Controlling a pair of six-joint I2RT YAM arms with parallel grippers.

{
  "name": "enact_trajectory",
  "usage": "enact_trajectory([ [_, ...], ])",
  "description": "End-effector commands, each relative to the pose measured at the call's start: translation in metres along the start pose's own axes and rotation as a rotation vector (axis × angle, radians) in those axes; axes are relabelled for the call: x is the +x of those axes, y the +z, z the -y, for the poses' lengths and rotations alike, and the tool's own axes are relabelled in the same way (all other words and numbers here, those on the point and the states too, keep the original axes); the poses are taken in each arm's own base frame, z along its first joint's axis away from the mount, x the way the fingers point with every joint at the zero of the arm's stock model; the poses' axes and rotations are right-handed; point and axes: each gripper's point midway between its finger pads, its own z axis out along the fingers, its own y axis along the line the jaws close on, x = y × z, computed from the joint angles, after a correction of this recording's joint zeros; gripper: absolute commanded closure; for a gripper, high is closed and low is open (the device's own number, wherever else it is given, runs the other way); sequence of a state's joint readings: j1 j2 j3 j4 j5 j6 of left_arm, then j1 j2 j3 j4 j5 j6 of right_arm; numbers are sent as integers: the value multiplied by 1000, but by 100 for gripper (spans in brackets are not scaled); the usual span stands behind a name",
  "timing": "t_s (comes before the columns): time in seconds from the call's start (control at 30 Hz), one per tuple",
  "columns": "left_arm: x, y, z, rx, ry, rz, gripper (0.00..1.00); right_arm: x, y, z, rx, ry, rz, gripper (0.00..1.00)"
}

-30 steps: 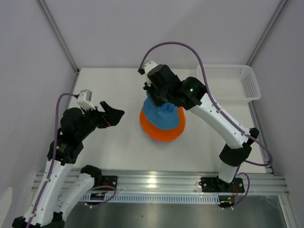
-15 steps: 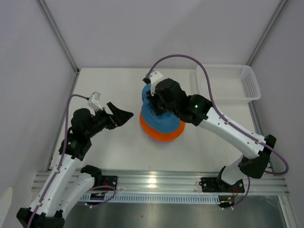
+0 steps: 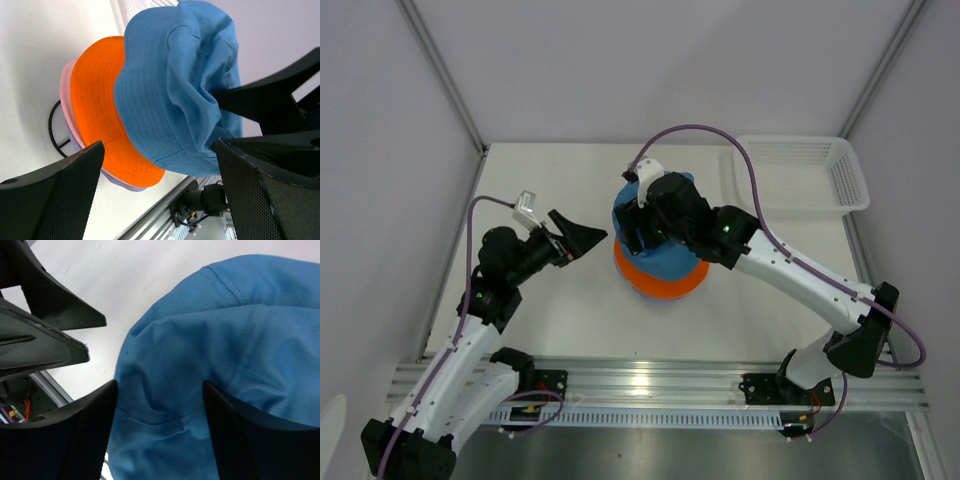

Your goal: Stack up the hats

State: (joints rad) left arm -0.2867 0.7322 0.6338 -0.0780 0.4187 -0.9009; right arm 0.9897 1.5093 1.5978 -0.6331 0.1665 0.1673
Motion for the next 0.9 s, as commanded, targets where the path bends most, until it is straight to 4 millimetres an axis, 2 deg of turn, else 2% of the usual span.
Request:
enact_trajectory([
  [0.0, -4, 1, 6, 31, -1, 22, 5, -21, -5, 7, -32, 68, 42, 25],
  [0.03, -3, 1, 4, 27, -4, 18, 5, -26, -9, 8, -38, 79, 42, 23],
  [0.07, -2, 2, 1, 18, -10, 14, 5, -38, -18, 8, -46, 90, 58, 21],
  [0.13, 1, 4, -2, 13, -19, 2, 7, -54, -32, 7, -58, 100, 88, 11],
  [0.17, 4, 7, -6, 8, -27, -10, 7, -70, -45, 4, -73, 102, 119, 9],
  [0.2, 4, 8, -5, 15, -26, -10, 8, -77, -53, 3, -81, 104, 134, 3],
  [0.3, 5, 13, 1, 40, -17, -18, 9, -96, -75, 9, -67, 140, 181, 1],
  [0.37, 4, 14, 6, 58, 0, -23, 9, -103, -85, 29, -27, 180, 217, 1],
  [0.4, 3, 16, 8, 65, 9, -23, 9, -103, -87, 38, -8, 213, 228, 1],
  [0.43, 2, 17, 10, 70, 18, -25, 8, -89, -77, 65, 50, 255, 204, 1],
  [0.47, -2, 18, 16, 83, 43, -22, 9, -94, -86, 75, 51, 286, 245, 2],
  [0.5, -5, 19, 19, 86, 50, -27, 9, -87, -83, 83, 43, 319, 238, 5],
  [0.53, -4, 22, 18, 79, 54, -38, 9, -68, -72, 92, 46, 380, 198, 7],
  [0.57, -5, 23, 21, 84, 68, -40, 9, -69, -73, 113, 76, 420, 230, 7],
  [0.6, -6, 23, 23, 87, 71, -43, 9, -66, -76, 117, 68, 442, 242, 8],
  [0.7, -5, 23, 25, 91, 81, -47, 9, -44, -59, 138, 81, 495, 204, 9],
  [0.8, -3, 23, 25, 87, 85, -51, 9, -33, -41, 140, 21, 524, 160, 14],
  [0.87, -2, 24, 22, 78, 84, -54, 9, -34, -34, 136, -29, 532, 167, 16],
])
